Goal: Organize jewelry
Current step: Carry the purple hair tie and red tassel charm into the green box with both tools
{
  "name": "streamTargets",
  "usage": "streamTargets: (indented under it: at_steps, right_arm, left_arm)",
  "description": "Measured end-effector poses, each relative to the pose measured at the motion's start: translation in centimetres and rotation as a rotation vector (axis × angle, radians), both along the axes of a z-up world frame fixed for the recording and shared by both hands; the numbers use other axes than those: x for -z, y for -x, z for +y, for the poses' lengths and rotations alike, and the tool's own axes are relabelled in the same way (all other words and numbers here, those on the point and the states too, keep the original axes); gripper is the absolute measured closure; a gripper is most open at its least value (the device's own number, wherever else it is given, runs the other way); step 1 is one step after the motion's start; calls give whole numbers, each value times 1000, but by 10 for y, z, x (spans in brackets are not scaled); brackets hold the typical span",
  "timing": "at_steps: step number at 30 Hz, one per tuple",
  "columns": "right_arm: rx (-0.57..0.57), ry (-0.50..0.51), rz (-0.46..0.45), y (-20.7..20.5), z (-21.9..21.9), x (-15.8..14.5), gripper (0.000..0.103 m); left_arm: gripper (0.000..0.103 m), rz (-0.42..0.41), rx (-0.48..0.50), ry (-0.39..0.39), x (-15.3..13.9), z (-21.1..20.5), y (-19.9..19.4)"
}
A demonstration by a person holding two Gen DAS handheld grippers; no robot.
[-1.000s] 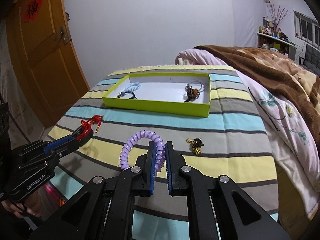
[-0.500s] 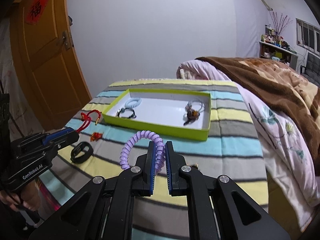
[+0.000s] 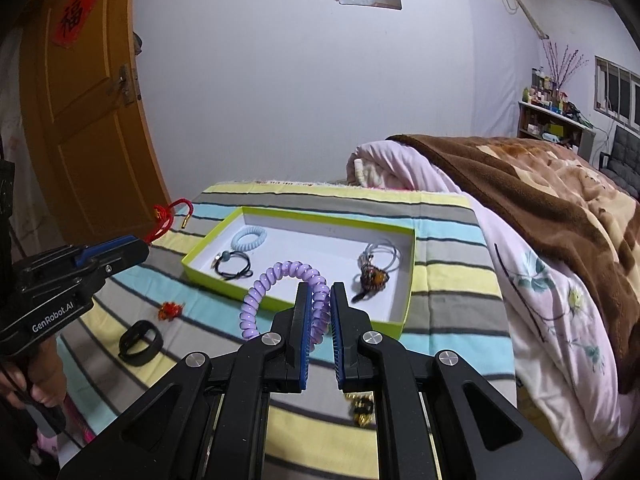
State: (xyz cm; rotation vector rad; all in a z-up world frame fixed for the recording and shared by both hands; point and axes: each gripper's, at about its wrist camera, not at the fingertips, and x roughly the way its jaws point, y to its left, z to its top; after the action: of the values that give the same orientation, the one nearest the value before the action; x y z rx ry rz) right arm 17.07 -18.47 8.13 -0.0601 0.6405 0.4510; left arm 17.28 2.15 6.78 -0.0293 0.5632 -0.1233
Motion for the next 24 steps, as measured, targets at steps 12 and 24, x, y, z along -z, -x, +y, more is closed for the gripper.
streamTargets:
  at_steps: [12, 24]
  right_arm:
    - [-5, 24, 22, -50, 16, 12, 94]
    - [9, 52, 116, -101, 28, 52, 94]
  left_arm:
    - [87, 30, 23, -11, 13, 4, -61]
    - [87, 100, 37, -14, 42, 5, -122]
